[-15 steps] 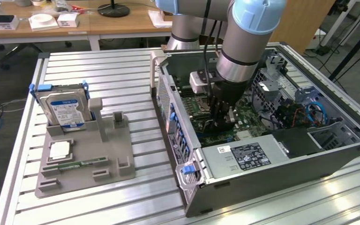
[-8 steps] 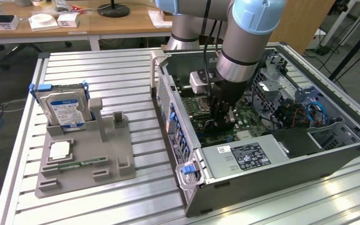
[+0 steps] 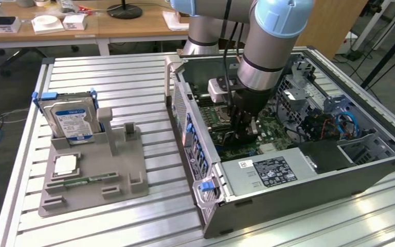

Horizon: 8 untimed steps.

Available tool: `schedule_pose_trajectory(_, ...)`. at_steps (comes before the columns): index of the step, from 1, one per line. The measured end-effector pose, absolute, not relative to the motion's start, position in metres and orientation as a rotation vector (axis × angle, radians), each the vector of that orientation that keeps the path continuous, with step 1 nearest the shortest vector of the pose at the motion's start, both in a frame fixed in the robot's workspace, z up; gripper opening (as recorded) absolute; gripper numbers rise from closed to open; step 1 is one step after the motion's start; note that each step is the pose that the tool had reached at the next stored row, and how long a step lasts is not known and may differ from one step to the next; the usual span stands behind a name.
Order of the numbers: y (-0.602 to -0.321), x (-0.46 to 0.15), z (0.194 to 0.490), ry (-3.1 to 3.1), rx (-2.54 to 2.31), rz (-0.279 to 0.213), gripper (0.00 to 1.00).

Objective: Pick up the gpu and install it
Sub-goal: 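Insert the gpu into the slot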

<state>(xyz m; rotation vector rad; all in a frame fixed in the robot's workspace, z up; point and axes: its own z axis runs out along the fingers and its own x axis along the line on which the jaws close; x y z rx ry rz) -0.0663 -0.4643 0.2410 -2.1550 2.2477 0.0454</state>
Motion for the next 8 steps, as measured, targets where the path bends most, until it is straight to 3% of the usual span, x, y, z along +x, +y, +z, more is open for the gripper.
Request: schedule_pose_trajectory(8, -0.4642, -0.0664, 0.2409, 2.248, -2.155, 0.047, 0.26)
